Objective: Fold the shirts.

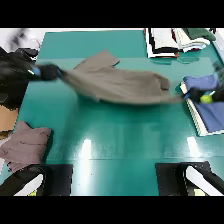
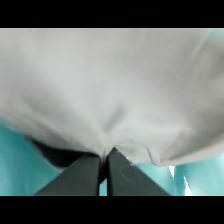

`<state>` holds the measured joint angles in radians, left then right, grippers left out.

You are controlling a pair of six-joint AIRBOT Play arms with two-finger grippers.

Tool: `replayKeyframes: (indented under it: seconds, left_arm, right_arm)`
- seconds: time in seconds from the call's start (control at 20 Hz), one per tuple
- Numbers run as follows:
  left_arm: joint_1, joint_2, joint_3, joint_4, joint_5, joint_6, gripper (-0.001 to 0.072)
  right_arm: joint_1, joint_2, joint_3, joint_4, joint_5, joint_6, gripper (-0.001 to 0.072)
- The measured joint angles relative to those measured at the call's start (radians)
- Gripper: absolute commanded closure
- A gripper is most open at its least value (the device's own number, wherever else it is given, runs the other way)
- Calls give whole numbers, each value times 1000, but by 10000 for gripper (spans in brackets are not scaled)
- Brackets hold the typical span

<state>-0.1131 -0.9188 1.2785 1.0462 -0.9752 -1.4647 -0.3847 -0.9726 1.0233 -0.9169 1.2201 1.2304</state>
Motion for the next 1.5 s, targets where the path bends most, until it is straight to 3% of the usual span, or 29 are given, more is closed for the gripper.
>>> replayKeyframes:
  seconds: [0.4, 0.65, 0.85, 1.1, 1.3, 1.5]
  left_arm:
    - [0, 160, 598, 76, -31, -13, 680]
    - [0, 141, 691, 124, -79, -28, 679]
    - [-1, 24, 608, 195, -177, -43, 679]
    - [-1, -223, 405, 225, -211, -61, 678]
    - [-1, -451, 299, 229, -163, -69, 679]
    - [13, -597, 270, 213, -90, -71, 679]
  right_arm:
    - [-90, 190, 633, 4, -2, -3, 693]
    - [-145, 177, 820, 5, 50, 27, 694]
    - [-152, 70, 824, 3, 124, 54, 694]
    - [-29, -126, 625, -84, 173, 68, 694]
    - [101, -341, 484, -206, 178, 82, 694]
    - [163, -528, 516, -238, 159, 98, 694]
